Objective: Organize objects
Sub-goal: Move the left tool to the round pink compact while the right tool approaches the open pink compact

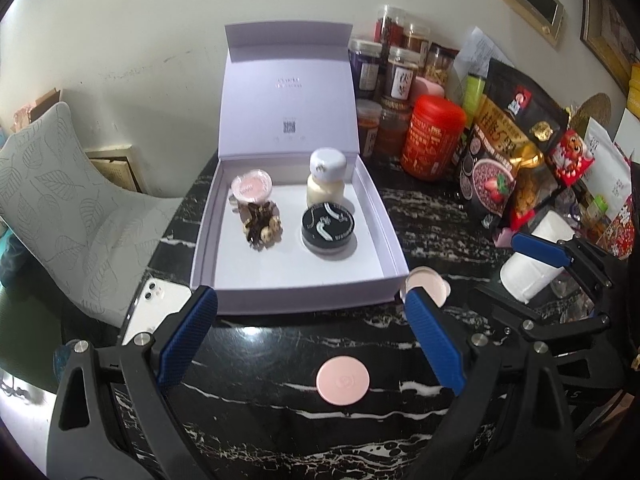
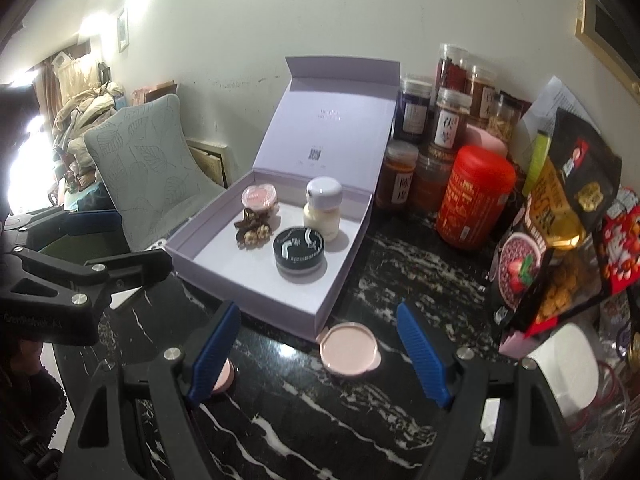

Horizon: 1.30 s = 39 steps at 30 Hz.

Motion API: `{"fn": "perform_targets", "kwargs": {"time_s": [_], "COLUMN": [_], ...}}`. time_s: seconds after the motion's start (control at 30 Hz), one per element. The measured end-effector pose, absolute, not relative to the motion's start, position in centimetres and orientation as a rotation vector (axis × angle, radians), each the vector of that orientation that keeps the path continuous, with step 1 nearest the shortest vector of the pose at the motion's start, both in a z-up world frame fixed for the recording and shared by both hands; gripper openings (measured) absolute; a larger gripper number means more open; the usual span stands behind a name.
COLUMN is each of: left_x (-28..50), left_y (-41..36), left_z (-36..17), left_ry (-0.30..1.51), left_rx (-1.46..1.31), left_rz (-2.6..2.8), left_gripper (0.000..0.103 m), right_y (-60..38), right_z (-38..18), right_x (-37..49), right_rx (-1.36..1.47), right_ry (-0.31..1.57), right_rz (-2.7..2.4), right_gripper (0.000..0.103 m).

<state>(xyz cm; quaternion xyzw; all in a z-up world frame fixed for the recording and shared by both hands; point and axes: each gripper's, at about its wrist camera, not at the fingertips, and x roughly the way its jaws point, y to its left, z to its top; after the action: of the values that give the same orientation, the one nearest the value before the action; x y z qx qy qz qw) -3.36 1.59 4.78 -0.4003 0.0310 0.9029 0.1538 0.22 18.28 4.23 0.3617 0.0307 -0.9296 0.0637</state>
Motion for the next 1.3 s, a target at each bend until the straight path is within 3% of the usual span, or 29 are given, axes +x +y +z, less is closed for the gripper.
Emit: {"fn": "perform_targets", "kwargs": {"time_s": [1.3], "left_x": [-1.1], "left_y": [2.7], "left_z": [-6.4], "left_ry": [0.009], "left_rx": [-1.375], "left_rz": [2.418], "left_gripper": [0.095], "right_y": [19.3], "right_z": [-5.8], "right_x": [1.8], "right_rx": [1.305], "right_ry": [0.036], "right_rz": [-2.701], "right_gripper": [0.081]}}
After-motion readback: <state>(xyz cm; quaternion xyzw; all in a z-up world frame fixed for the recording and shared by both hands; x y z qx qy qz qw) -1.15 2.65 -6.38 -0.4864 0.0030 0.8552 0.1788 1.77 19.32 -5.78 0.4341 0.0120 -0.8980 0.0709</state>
